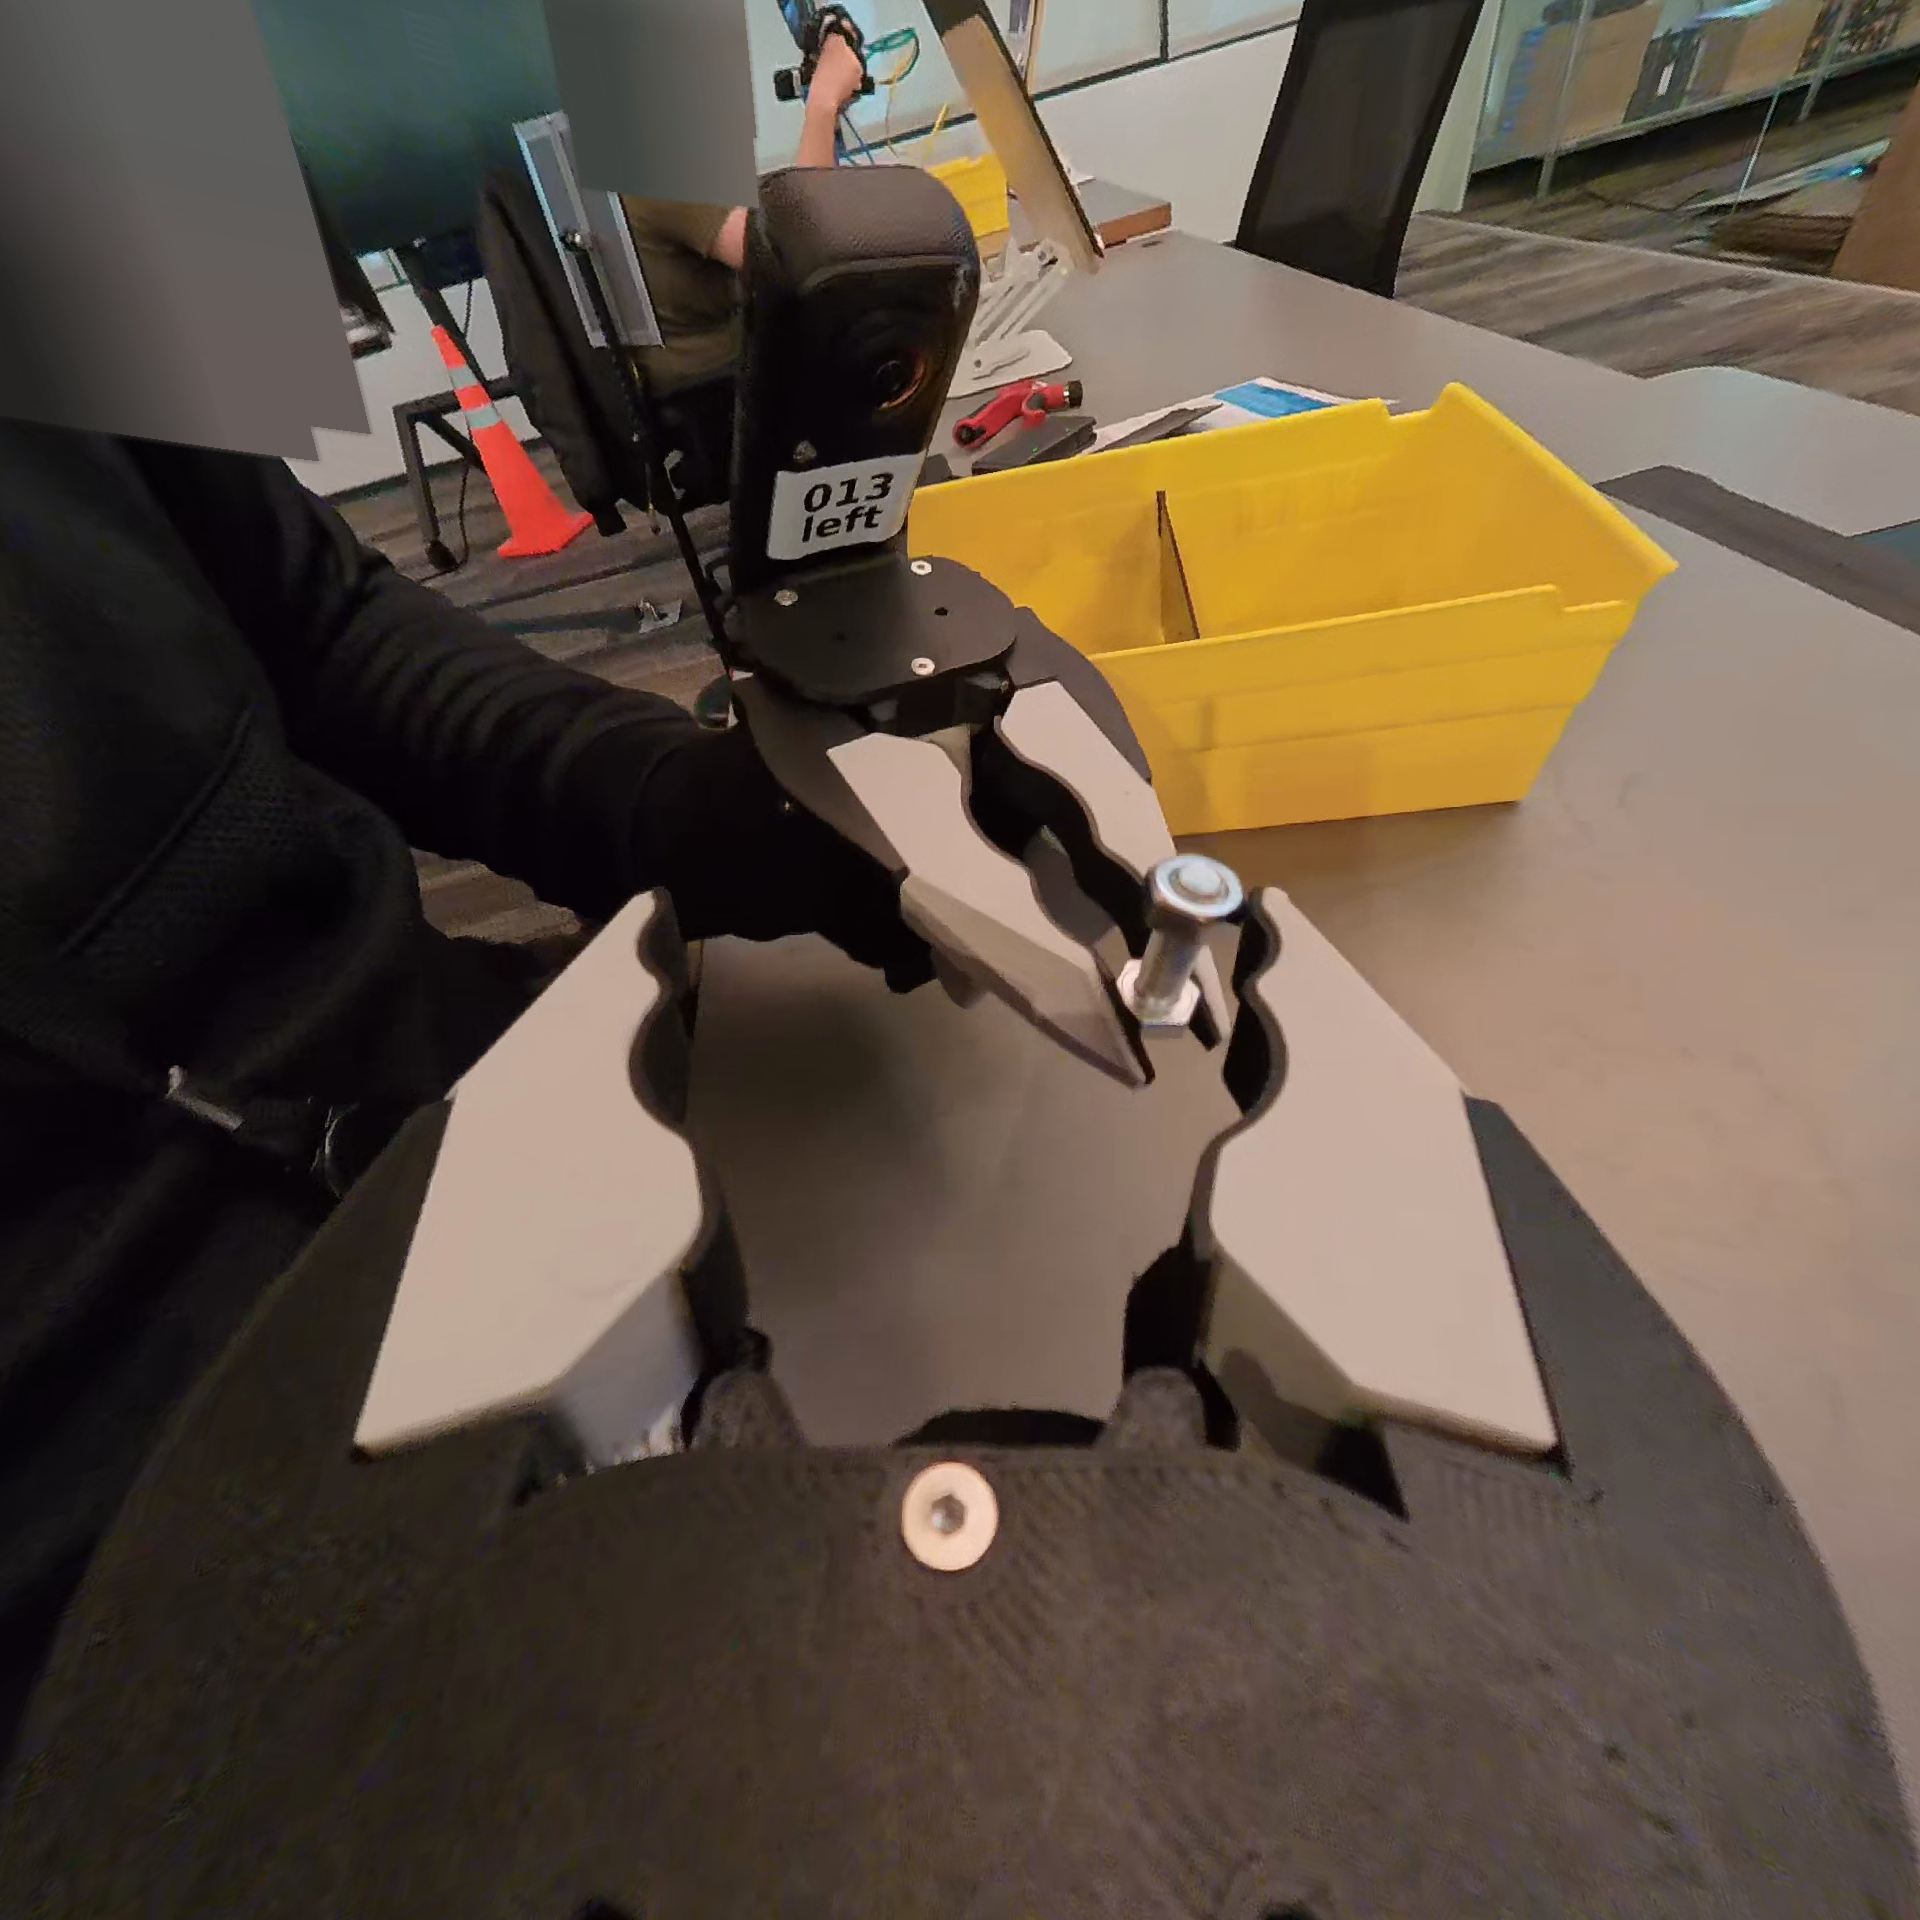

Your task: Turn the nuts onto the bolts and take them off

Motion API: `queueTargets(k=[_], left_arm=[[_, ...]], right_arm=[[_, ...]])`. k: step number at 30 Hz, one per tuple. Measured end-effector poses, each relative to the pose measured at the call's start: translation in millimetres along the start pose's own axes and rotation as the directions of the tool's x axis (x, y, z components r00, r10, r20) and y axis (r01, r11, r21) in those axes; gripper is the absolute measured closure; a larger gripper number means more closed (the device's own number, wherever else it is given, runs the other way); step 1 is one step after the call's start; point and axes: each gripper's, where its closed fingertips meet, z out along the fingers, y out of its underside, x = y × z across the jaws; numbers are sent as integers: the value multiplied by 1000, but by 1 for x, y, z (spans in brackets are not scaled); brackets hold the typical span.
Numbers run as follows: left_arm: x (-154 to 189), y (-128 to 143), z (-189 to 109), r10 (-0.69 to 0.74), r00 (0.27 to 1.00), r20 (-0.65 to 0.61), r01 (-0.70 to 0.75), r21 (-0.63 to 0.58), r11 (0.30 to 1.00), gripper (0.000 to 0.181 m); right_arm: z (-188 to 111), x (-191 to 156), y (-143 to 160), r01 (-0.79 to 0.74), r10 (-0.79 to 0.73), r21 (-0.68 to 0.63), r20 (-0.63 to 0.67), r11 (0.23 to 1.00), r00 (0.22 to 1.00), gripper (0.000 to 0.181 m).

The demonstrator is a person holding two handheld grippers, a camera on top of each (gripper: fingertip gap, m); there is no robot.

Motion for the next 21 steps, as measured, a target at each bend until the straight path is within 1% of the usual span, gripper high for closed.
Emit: queueTargets(k=[1,2,3,4,5,6,7,9,13,14,15,16,17,18,19,20,21], left_arm=[[-1,0,0,-1,1000,3,1,-1,1000,165],[-1,0,-1,-4,1000,5,4,0,1000,165],[-2,0,-1,-11,1000,4,11,4,1000,166],[-3,-1,-1,-18,1000,0,18,7,1000,165],[-3,-1,-1,-16,1000,-1,16,7,1000,166],[-3,-1,0,-10,1000,1,10,3,1000,165],[-2,0,1,-6,1000,-2,6,0,1000,166],[1,1,2,-2,1000,-10,2,-5,1000,166],[0,1,2,-5,1000,-5,5,-9,1000,165],[-1,1,2,-10,1000,-1,10,-6,1000,165],[-2,1,1,-17,1000,1,17,-3,1000,165],[-4,0,0,-25,1000,5,25,2,1000,166],[-6,-1,-1,-32,999,2,32,5,999,166],[-6,-1,-1,-33,999,0,33,7,999,166],[-6,-1,-1,-28,1000,1,28,5,1000,166],[-6,-1,0,-26,1000,-1,26,1,1000,165],[-5,0,1,-27,1000,-4,27,-2,1000,165]], right_arm=[[-4,-1,1,1,-1,-4,1,1000,1000,82],[-9,-4,2,-3,3,-5,16,1000,1000,95],[-14,-12,2,-9,9,-5,65,1000,998,128],[-17,-16,3,-23,23,-3,97,1000,995,137],[-18,-11,4,-41,41,-1,69,999,997,122],[-17,-1,5,-56,56,2,15,998,998,100],[-15,5,5,-59,59,8,-19,998,998,92],[-11,9,2,-48,49,28,-38,998,998,79],[-2,1,3,-17,17,8,-8,1000,1000,77],[-4,-1,3,-4,4,10,-6,1000,1000,81],[-7,-5,3,8,-9,10,13,1000,1000,100],[-11,-18,5,11,-11,-2,96,1000,995,153],[-15,-29,6,-4,6,-13,166,1000,986,149],[-15,-24,5,-28,29,-9,142,1000,990,146],[-15,-13,4,-45,44,4,79,999,996,122],[-14,-6,4,-50,49,15,47,999,998,117],[-13,-1,3,-50,50,25,25,998,998,105]])
